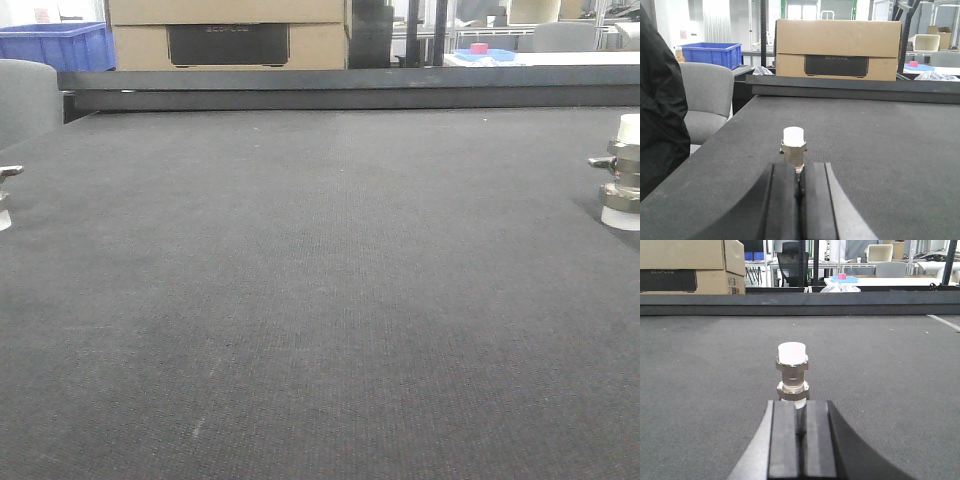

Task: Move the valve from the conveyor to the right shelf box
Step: 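Lower both grippers over the two white-capped valves on the belt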

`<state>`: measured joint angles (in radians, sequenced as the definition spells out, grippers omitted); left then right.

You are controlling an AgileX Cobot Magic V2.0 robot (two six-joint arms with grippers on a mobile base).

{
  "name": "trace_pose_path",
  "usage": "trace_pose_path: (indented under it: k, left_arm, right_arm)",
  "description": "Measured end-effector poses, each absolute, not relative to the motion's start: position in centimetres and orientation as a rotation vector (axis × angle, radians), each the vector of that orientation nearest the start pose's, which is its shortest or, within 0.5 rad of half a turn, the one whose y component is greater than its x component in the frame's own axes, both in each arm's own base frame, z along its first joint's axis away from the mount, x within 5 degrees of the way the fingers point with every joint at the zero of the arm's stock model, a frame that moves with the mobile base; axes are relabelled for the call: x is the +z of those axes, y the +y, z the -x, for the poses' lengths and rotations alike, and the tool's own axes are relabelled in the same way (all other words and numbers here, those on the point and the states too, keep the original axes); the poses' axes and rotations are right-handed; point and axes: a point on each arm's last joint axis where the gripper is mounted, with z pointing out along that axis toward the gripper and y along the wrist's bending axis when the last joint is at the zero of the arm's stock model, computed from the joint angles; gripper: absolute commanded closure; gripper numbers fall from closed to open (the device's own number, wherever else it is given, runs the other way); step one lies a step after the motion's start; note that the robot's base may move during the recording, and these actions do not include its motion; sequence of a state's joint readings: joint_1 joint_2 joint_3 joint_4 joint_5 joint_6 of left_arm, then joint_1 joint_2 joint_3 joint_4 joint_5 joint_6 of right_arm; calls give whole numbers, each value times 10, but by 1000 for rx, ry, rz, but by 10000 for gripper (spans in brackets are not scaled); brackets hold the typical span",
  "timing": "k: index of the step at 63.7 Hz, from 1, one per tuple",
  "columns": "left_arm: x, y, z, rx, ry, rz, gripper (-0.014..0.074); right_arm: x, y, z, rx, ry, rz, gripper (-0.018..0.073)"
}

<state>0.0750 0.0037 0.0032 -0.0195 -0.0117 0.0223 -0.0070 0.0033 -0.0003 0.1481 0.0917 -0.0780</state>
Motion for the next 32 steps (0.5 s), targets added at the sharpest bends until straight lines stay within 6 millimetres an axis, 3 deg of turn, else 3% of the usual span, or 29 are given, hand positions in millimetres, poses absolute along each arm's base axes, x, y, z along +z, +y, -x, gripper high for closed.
trace_pose_path:
  k: [22,32]
  left_arm:
    - [215,4,-56,64,1460,53,707]
    - [223,4,-55,67,1369,51,707]
  right_arm:
    - [211,0,-57,53,1507,-56,715]
    - [217,-1,-56,47,1446,-61,715]
